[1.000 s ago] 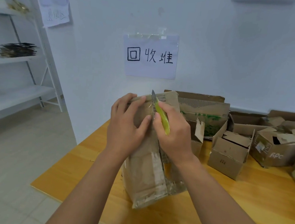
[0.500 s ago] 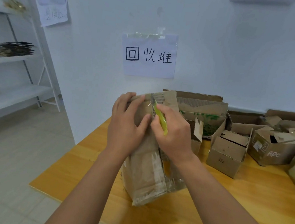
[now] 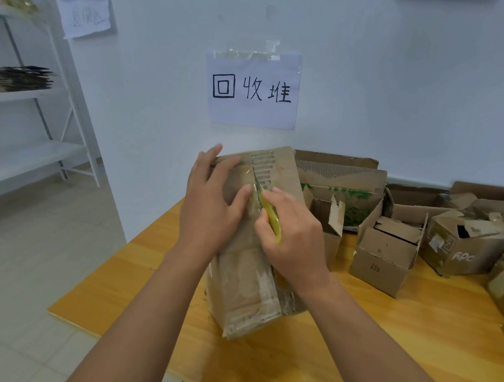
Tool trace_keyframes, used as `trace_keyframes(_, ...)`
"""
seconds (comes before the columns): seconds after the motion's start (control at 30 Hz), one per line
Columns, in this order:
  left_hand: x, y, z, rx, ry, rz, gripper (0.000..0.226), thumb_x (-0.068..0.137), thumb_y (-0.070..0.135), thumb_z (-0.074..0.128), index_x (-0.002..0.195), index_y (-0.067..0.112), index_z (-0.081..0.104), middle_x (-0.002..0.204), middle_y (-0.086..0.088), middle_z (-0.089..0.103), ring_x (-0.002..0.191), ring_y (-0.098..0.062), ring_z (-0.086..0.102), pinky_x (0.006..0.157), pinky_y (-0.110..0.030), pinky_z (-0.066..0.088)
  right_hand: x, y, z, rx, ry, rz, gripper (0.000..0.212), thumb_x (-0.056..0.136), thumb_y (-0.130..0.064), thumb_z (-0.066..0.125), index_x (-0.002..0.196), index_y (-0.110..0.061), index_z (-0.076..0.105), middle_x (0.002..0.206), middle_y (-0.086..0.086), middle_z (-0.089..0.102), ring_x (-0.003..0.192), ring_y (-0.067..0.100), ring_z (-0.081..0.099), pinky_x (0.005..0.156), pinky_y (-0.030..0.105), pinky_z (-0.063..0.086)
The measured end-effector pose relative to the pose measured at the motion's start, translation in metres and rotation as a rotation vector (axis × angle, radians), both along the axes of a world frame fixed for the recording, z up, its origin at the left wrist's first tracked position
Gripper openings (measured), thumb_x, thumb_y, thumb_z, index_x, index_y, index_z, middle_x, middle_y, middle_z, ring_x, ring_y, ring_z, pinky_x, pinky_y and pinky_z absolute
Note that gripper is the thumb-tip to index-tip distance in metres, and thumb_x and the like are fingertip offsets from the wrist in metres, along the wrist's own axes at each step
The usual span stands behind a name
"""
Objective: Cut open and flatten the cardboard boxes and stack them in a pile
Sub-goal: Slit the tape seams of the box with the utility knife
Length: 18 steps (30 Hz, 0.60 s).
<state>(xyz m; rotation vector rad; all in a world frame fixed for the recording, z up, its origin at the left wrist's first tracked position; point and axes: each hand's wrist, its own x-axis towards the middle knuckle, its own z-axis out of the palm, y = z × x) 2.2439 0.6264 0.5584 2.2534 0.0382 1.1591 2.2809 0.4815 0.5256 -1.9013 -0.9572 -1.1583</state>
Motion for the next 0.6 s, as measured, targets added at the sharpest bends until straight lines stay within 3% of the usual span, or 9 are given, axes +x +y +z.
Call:
trace_keyframes(0.13,0.002,0.004,0.001,-0.043,0.013,0.069,0.028,0.089,0.040,0.068,0.113,0.026,0.061,0.156,0.006,0.027,0.144,-0.020,0.030,0.093,-0.040,0.049,-0.005,-0.003,-0.008,-0.045,-0.022,-0.016,0.027,0.086,-0.011,0.060,0.109,0.000,0.070,0.105,0.011,0.074,0.102,0.024,0.070,0.084,0.038,0.059)
trace_keyframes(0.23,0.005,0.010,0.002,-0.005,0.008,0.183,0.027,0.087,0.042,0.069,0.107,0.025,0.068,0.141,0.000,0.037,0.134,-0.020,0.031,0.085,-0.037,0.048,-0.009,-0.004,-0.015,-0.070,-0.005,-0.013,0.028,0.087,-0.013,0.058,0.109,-0.002,0.070,0.106,0.010,0.074,0.103,0.023,0.071,0.083,0.037,0.060)
trace_keyframes(0.33,0.007,0.016,0.003,0.071,0.005,0.220,0.029,0.087,0.039,0.065,0.109,0.021,0.070,0.123,-0.006,0.045,0.120,-0.027,0.037,0.090,-0.044,0.049,-0.009,-0.003,-0.016,-0.083,0.039,-0.006,0.030,0.088,-0.017,0.056,0.111,-0.003,0.069,0.107,0.010,0.073,0.103,0.022,0.070,0.078,0.035,0.061)
trace_keyframes(0.4,0.001,0.014,0.002,0.160,0.043,0.230,0.035,0.086,0.038,0.057,0.113,0.019,0.068,0.122,-0.008,0.047,0.119,-0.029,0.040,0.095,-0.045,0.045,-0.007,-0.002,-0.015,-0.092,0.057,-0.001,0.030,0.088,-0.017,0.056,0.112,-0.004,0.068,0.108,0.009,0.073,0.100,0.022,0.071,0.074,0.035,0.061)
trace_keyframes(0.53,-0.037,-0.004,-0.025,0.353,0.157,0.134,0.047,0.085,0.042,0.049,0.122,0.016,0.062,0.133,-0.008,0.048,0.128,-0.028,0.042,0.104,-0.050,0.041,-0.003,0.000,-0.014,-0.108,0.093,0.002,0.032,0.089,-0.022,0.054,0.113,-0.005,0.068,0.109,0.009,0.073,0.094,0.024,0.071,0.070,0.036,0.061)
trace_keyframes(0.6,-0.061,-0.014,-0.049,0.410,0.259,0.082,0.060,0.088,0.050,0.046,0.137,0.016,0.053,0.148,-0.005,0.041,0.144,-0.024,0.029,0.117,-0.049,0.029,-0.001,0.001,-0.014,-0.110,0.127,0.016,0.033,0.091,-0.023,0.053,0.115,-0.006,0.067,0.109,0.009,0.073,0.091,0.025,0.072,0.069,0.037,0.060)
